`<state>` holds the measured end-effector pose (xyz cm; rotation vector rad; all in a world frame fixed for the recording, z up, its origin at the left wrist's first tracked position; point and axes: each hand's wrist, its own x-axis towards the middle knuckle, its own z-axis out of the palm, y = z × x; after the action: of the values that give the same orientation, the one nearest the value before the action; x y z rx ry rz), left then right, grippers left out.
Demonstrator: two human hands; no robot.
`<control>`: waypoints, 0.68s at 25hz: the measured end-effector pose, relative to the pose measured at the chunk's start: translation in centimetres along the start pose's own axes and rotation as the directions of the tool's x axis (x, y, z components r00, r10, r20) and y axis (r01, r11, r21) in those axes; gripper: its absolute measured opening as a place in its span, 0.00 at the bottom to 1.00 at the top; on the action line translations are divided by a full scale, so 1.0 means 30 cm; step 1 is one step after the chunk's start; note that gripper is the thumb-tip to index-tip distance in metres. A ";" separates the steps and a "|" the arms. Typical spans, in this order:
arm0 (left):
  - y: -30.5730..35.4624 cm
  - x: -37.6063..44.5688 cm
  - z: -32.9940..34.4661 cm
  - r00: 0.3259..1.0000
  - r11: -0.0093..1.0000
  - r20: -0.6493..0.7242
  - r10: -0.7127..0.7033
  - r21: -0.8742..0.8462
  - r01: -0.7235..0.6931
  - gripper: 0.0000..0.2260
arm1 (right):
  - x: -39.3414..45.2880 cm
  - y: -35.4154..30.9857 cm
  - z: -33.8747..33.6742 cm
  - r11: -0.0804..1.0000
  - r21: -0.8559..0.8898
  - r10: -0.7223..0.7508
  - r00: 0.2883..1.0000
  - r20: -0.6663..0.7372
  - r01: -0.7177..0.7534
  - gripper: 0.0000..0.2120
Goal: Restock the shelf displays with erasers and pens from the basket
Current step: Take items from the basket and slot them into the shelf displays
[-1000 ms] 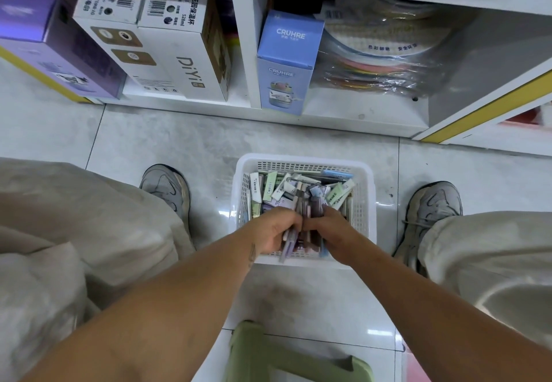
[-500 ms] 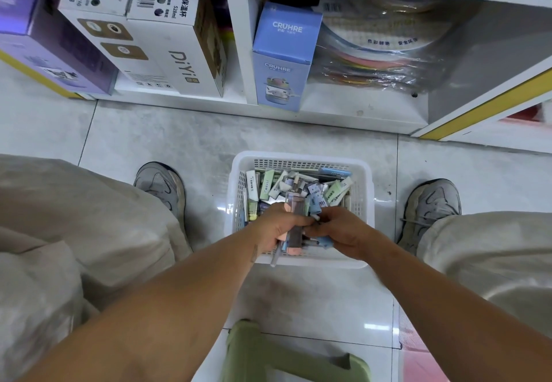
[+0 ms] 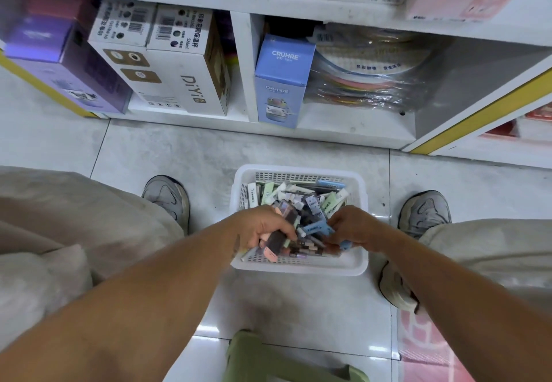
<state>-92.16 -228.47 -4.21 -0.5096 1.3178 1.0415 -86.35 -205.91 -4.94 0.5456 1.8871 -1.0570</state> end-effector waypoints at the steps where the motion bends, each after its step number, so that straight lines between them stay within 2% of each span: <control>1: 0.018 -0.028 -0.013 1.000 0.999 -0.009 -0.008 0.047 0.009 0.19 | -0.021 -0.022 -0.023 0.998 -0.070 -0.001 1.000 -0.022 -0.001 0.10; 4: 0.097 -0.136 -0.033 1.000 0.990 0.008 0.030 0.138 -0.030 0.13 | -0.100 -0.109 -0.100 0.998 -0.055 -0.022 0.998 -0.060 0.019 0.09; 7: 0.153 -0.229 -0.014 0.997 0.963 0.051 0.060 0.261 -0.071 0.11 | -0.189 -0.208 -0.170 0.985 -0.148 -0.102 0.990 -0.097 0.087 0.06; 8: 0.161 -0.256 0.001 0.996 0.957 0.047 0.079 0.276 -0.089 0.09 | -0.221 -0.240 -0.181 0.984 -0.139 -0.122 0.988 -0.099 0.107 0.08; 10: 0.163 -0.291 0.037 0.991 0.948 0.036 0.132 0.288 -0.137 0.04 | -0.268 -0.281 -0.175 0.995 0.006 -0.099 0.994 -0.049 0.100 0.14; 12: 0.151 -0.302 0.071 0.981 0.940 -0.007 0.193 0.289 -0.183 0.09 | -0.297 -0.292 -0.137 0.990 0.131 -0.045 0.999 0.003 0.044 0.15; 14: 0.141 -0.301 0.095 0.968 0.935 -0.038 0.248 0.270 -0.229 0.16 | -0.299 -0.279 -0.087 0.979 0.201 -0.012 0.999 0.031 0.005 0.13; 17: 0.130 -0.309 0.109 0.960 0.933 -0.039 0.277 0.249 -0.259 0.16 | -0.301 -0.240 -0.054 0.925 0.378 0.021 0.999 0.044 -0.036 0.08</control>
<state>-92.91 -226.94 6.21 -0.1875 1.5877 1.0723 -87.55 -208.06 6.46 0.7633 1.6401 -1.4153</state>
